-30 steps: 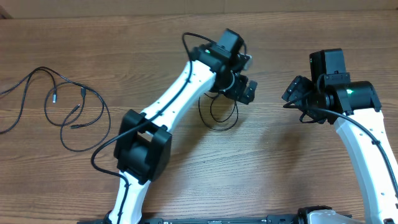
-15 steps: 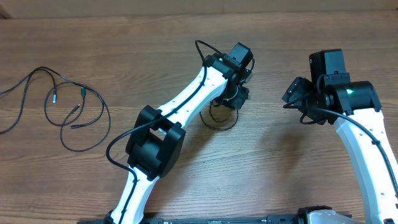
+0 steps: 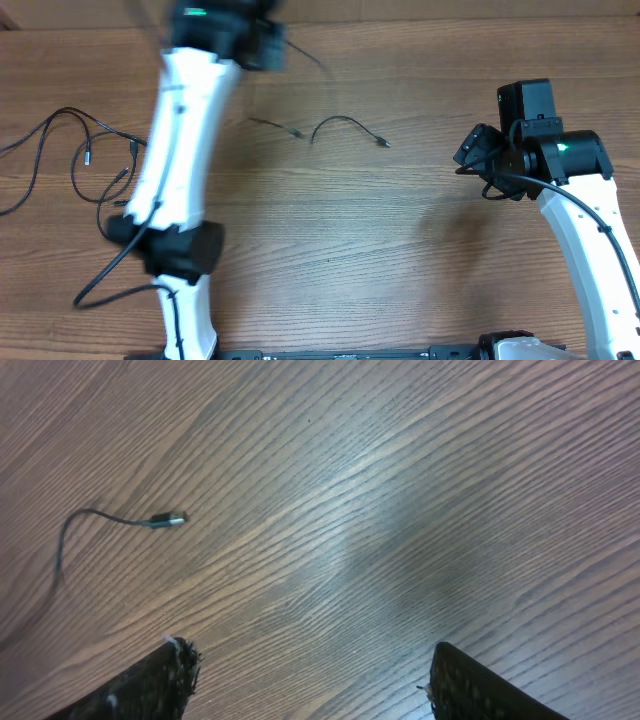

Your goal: Untangle cables

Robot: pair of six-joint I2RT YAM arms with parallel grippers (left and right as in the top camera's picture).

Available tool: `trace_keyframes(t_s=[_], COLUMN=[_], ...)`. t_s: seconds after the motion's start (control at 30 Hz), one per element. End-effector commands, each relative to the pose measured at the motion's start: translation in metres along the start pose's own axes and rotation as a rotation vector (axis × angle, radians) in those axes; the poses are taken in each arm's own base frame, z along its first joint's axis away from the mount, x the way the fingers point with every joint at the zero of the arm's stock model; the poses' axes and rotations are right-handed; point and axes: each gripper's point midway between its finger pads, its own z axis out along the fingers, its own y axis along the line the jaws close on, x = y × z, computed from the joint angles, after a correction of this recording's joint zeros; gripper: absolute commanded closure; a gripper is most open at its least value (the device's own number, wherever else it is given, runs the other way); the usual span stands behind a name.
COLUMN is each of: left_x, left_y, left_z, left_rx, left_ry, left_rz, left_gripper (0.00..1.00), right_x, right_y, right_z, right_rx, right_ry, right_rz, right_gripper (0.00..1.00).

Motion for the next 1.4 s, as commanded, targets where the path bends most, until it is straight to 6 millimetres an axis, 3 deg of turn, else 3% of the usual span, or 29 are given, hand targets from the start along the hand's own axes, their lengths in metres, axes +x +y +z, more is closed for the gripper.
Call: trace_keyframes(t_s=[0.0,0.03,0.17,0.33,0.5,0.67,0.93,1.07,1.37], left_x=[-0.022,-0.022,-0.014,0.015,0.052,0.067,0.057,0.059,0.063], left_y=[0.084,0.117,0.188,0.277,0.327,0.344,0.352,0.360,0.377], left_z=[-0.062,-0.077,-0.106,-0.134,-0.148,-0.155,-0.150,-0.137,-0.087], left_rx=[-0.138,-0.180,-0.278,-0.416,-0.502,-0.522,-0.522,-0.551,-0.555], left_ry=[-0.147,-0.175,-0.223,-0.246,-0.233,-0.233,-0.269,-0.244,-0.156], left_rz=[-0.178,-0.243,-0.403,-0.639,-0.883,-0.978,-0.973,-0.977,-0.983], left_gripper=[0.95,0.96,0.96,0.96,0.96,0.96,0.95,0.95,0.92], right_x=[-0.008,-0.008,-0.008,-0.008,-0.008,-0.008,-0.008,-0.008,-0.007], right_y=[0.003,0.003,0.003,0.003,0.003,0.003,0.003,0.003,0.003], right_z=[-0.006,-0.006,-0.006,-0.006,-0.006,-0.006,-0.006,-0.006,-0.006], right_rx=[-0.009,-0.009,-0.010,-0.009,-0.010,-0.012,-0.011,-0.011,-0.010], right_ry=[-0.029,-0.029,-0.030,-0.029,-0.030,-0.032,-0.031,-0.031,-0.029], right_rz=[0.003,0.003,0.003,0.003,0.003,0.003,0.003,0.003,0.003], right_gripper=[0.27,0.27,0.27,0.27,0.27,0.27,0.27,0.27,0.27])
